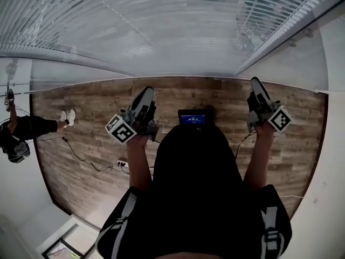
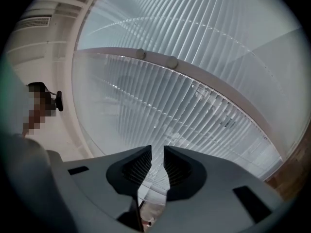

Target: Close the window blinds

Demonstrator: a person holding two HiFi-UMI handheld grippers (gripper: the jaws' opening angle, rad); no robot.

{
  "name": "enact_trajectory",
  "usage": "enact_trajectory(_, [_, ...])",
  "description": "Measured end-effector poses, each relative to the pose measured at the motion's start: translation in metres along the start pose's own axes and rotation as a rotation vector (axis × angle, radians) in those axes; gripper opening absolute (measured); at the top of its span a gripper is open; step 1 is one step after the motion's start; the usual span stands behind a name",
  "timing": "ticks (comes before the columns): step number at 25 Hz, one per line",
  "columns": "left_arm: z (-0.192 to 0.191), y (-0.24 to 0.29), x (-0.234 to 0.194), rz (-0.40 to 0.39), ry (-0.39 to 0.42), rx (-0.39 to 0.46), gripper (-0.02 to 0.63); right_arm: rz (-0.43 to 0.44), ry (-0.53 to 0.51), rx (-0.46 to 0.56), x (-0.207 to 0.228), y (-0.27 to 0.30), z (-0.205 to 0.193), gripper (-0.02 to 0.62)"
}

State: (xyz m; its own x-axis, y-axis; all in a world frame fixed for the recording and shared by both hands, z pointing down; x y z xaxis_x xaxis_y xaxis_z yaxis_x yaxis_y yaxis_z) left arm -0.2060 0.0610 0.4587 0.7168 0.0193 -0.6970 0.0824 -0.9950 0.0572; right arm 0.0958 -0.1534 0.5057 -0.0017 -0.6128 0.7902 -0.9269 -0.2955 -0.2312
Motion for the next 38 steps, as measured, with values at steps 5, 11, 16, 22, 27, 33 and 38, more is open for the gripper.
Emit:
enact_trajectory(5, [0.013, -0.011, -0.014, -0.063, -0.027, 0.003, 0.006, -0.042, -0.036, -0.007, -0.020, 0.011, -0.019, 0.084])
enact_trajectory(11, [0.004, -0.043, -0.044, -0.073, -0.073, -0.004, 0.006, -0.097, -0.035, 0.005, -0.049, 0.008, -0.060, 0.074])
enact_trajectory(16, [-0.020, -0.050, -0.061, -0.130, -0.138, -0.049, 0.006, -0.182, -0.061, 0.038, -0.070, -0.024, -0.087, 0.063])
enact_trajectory(22, [-0.034, -0.053, -0.072, -0.179, -0.172, -0.086, 0.006, -0.284, -0.065, 0.058, -0.092, -0.064, -0.117, 0.054])
enact_trajectory(27, [-0.032, -0.054, -0.065, -0.204, -0.172, -0.074, 0.006, -0.269, -0.075, 0.062, -0.098, -0.062, -0.116, 0.046])
enact_trajectory(33, [-0.021, -0.076, -0.064, -0.175, -0.150, -0.019, 0.006, -0.178, -0.105, 0.040, -0.114, -0.037, -0.112, 0.044])
enact_trajectory(38, [-0.035, -0.079, -0.055, -0.163, -0.152, -0.018, 0.006, -0.157, -0.113, 0.017, -0.113, -0.042, -0.107, 0.044])
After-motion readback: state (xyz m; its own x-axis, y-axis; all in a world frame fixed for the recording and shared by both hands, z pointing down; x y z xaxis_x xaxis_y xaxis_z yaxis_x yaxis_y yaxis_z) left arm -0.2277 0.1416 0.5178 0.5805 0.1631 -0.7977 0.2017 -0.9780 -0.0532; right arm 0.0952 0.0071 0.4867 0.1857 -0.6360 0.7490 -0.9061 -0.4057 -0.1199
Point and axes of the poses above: the fingertips, and each gripper's own axes: y forward along the fingers, x to its right, z out of its top, the point moved 2 cm from there along -y, backward along the fingers, and after that the axes turned 10 degrees about z, right-handed, at the moved point
